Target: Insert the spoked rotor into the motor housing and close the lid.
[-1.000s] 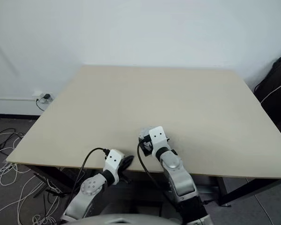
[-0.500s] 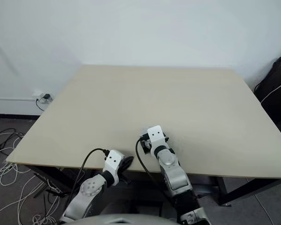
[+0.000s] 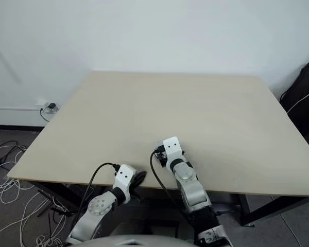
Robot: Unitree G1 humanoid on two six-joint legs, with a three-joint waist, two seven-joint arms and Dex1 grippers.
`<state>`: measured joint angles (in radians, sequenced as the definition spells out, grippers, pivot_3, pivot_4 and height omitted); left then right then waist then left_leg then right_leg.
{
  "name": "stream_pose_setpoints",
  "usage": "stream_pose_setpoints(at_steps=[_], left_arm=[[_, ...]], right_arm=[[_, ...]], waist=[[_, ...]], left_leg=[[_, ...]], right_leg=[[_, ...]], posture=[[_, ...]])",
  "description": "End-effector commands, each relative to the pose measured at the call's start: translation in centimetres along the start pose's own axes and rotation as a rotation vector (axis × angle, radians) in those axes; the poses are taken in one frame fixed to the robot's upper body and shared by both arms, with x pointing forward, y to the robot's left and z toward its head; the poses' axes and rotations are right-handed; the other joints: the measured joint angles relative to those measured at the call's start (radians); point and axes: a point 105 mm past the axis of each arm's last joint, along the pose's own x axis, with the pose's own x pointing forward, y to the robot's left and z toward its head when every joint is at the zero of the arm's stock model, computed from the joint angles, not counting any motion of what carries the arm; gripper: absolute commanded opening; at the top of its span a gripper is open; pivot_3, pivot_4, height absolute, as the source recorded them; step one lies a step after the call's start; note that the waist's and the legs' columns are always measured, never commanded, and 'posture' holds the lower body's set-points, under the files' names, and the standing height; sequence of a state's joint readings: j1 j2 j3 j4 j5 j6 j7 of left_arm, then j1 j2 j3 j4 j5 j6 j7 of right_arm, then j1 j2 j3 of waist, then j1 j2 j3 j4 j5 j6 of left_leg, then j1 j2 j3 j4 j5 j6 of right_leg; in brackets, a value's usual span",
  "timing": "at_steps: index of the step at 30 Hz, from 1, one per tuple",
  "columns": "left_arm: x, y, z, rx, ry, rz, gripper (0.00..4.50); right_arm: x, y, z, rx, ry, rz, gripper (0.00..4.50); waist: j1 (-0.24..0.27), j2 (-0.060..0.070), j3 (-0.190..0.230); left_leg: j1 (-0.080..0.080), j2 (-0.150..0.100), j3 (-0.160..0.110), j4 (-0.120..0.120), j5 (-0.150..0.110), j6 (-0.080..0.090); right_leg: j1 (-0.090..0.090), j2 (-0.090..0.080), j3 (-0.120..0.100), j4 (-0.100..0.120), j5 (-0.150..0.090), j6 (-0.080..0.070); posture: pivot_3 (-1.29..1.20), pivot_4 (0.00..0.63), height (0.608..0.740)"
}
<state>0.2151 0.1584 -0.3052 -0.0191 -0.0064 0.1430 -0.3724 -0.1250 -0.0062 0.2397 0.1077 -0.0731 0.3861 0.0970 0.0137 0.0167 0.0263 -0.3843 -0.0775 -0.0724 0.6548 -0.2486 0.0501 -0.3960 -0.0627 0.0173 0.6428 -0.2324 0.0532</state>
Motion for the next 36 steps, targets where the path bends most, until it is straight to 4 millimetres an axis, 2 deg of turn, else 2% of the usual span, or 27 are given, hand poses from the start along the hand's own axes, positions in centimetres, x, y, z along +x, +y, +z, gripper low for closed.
stream_pose_setpoints(at_steps=[1,15,36], left_arm=[[0.2,0.0,1.9,0.024,-0.072,-0.004,0.0],[0.6,-0.2,2.0,0.019,-0.075,-0.015,0.0],[0.6,0.0,2.0,0.025,-0.081,-0.006,0.0]], right_arm=[[-0.1,-0.4,0.7,-0.025,0.007,0.013,3.21],[-0.2,-0.4,0.1,-0.02,0.135,0.061,3.21],[-0.9,-1.0,-2.9,-0.14,0.298,0.08,3.21]], waist=[[0.0,0.0,0.0],[0.001,0.0,0.0],[0.006,-0.001,-0.002]], left_leg=[[0.0,0.0,0.0,0.0,0.0,0.0],[0.0,0.0,0.0,0.0,0.0,0.0],[0.002,-0.001,0.0,-0.003,0.0,0.0]], right_leg=[[0.0,0.0,0.0,0.0,0.0,0.0],[0.0,0.0,0.0,0.0,0.0,-0.001],[0.001,-0.001,-0.001,-0.001,-0.002,0.0]], posture=[[0.0,0.0,0.74],[0.0,0.0,0.74],[0.0,0.0,0.74]])
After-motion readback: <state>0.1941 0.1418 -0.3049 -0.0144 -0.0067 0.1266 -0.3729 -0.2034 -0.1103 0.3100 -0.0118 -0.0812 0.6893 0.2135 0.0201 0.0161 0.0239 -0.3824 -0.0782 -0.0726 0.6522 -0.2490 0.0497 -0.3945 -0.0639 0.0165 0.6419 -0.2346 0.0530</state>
